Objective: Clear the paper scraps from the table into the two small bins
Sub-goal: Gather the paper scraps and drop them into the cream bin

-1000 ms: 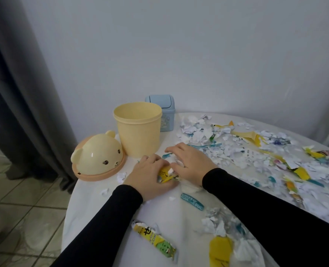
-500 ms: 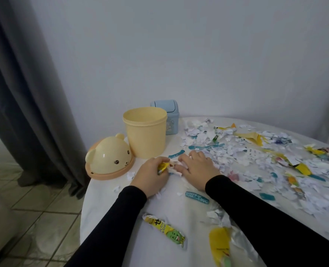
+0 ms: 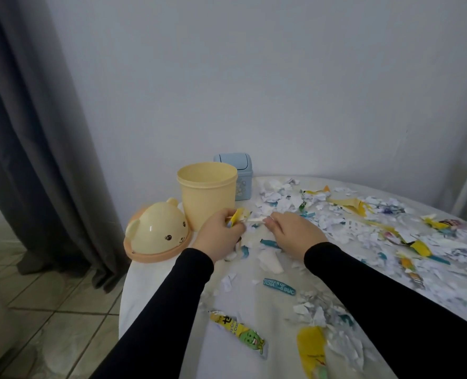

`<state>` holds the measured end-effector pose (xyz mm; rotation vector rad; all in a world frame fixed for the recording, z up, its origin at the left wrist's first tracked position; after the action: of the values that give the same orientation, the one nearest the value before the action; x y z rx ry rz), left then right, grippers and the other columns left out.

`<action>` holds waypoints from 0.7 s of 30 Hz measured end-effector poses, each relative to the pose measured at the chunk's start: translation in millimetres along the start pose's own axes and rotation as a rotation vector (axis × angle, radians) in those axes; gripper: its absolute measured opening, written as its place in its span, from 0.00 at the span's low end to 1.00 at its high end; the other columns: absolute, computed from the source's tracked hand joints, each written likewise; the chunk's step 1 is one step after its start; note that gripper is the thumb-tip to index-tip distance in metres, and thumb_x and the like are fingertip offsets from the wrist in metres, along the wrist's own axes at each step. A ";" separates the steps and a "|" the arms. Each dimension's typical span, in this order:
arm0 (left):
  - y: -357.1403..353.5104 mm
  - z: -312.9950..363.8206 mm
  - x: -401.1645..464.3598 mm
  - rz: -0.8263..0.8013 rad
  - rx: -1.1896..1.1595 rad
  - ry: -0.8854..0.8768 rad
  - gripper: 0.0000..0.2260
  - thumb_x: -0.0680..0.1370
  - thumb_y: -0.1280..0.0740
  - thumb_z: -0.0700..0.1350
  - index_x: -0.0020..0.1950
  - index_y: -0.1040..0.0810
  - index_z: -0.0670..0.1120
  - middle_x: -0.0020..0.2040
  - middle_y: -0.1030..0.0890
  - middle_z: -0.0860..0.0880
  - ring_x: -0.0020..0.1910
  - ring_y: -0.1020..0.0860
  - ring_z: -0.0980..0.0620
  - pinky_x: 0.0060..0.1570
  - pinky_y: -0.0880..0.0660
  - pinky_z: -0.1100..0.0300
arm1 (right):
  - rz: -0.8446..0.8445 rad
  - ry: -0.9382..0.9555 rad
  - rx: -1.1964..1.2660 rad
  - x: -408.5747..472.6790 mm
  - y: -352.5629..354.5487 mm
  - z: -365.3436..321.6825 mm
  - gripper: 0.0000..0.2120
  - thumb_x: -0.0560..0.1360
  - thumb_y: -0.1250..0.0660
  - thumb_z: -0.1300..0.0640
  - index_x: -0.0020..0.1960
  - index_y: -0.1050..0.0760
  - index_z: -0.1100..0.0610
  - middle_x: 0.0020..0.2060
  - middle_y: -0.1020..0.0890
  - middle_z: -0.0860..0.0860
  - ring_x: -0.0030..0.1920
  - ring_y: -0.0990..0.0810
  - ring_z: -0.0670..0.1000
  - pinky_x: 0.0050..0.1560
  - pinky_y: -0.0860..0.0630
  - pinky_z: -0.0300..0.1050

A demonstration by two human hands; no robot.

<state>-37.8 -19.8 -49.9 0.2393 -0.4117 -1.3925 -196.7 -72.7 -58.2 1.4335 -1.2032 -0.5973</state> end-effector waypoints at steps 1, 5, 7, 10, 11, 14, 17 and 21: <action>-0.5 1.8 0.4 -0.006 0.008 0.004 0.11 0.77 0.38 0.42 0.59 0.24 0.47 0.32 0.26 0.52 0.25 0.31 0.58 0.20 0.35 0.70 | 0.028 -0.021 -0.002 -0.8 1.8 2.8 0.18 0.82 0.52 0.44 0.45 0.32 0.54 0.40 0.25 0.53 0.41 0.25 0.54 0.42 0.29 0.47; 0.9 -4.5 1.6 -0.009 0.048 0.038 0.11 0.78 0.38 0.42 0.59 0.24 0.48 0.31 0.25 0.52 0.21 0.30 0.61 0.21 0.35 0.70 | 0.094 -0.107 0.053 -6.5 7.2 14.8 0.17 0.82 0.52 0.47 0.44 0.32 0.55 0.40 0.24 0.54 0.40 0.24 0.53 0.40 0.29 0.47; 2.2 -8.5 0.6 0.000 0.054 0.043 0.10 0.77 0.37 0.43 0.59 0.24 0.48 0.31 0.25 0.52 0.25 0.29 0.58 0.23 0.34 0.68 | 0.127 -0.125 0.128 -9.1 11.0 16.1 0.16 0.82 0.51 0.49 0.49 0.29 0.56 0.43 0.22 0.54 0.42 0.24 0.53 0.42 0.28 0.47; 2.9 -10.3 -2.1 0.012 0.021 0.032 0.09 0.77 0.38 0.42 0.56 0.23 0.48 0.31 0.26 0.53 0.26 0.31 0.57 0.23 0.34 0.68 | 0.144 -0.144 0.289 -12.2 15.0 10.0 0.15 0.82 0.49 0.53 0.61 0.28 0.57 0.52 0.21 0.53 0.47 0.25 0.50 0.48 0.29 0.42; 3.1 -10.5 -2.8 0.020 0.010 0.028 0.07 0.77 0.38 0.42 0.54 0.24 0.47 0.31 0.27 0.53 0.26 0.31 0.57 0.24 0.35 0.69 | 0.148 -0.158 0.333 -12.7 15.3 7.9 0.15 0.82 0.48 0.55 0.60 0.27 0.59 0.52 0.20 0.55 0.48 0.24 0.53 0.48 0.29 0.43; 4.1 -9.7 -5.5 0.051 -0.031 0.019 0.04 0.77 0.38 0.42 0.48 0.25 0.48 0.30 0.28 0.53 0.27 0.31 0.57 0.25 0.35 0.69 | 0.181 -0.205 0.422 -13.4 16.6 2.5 0.13 0.79 0.46 0.59 0.44 0.27 0.66 0.39 0.23 0.62 0.40 0.26 0.60 0.40 0.29 0.47; 7.8 -10.8 -7.0 0.098 -0.108 0.034 0.04 0.77 0.37 0.41 0.46 0.24 0.45 0.31 0.28 0.51 0.30 0.32 0.54 0.30 0.34 0.64 | 0.222 -0.263 0.516 -15.1 18.7 -1.3 0.13 0.77 0.46 0.59 0.34 0.38 0.59 0.31 0.35 0.54 0.32 0.39 0.51 0.31 0.42 0.45; 12.5 -8.8 -7.9 0.156 -0.202 0.030 0.07 0.77 0.38 0.40 0.39 0.26 0.48 0.30 0.30 0.50 0.30 0.34 0.53 0.28 0.35 0.62 | 0.275 -0.339 0.691 -13.3 24.5 -4.4 0.13 0.78 0.46 0.58 0.35 0.42 0.57 0.30 0.38 0.52 0.31 0.41 0.50 0.31 0.44 0.46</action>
<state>-23.8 -10.6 -54.0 0.0609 -0.2572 -1.2652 -205.8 -55.6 -37.6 1.7203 -1.9684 -0.2352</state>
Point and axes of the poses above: each hand's wrist, its own x-axis towards the middle knuckle, its own y-axis out of the back of the hand, z = x × y, the point moved 5 cm from there along x, towards the middle knuckle
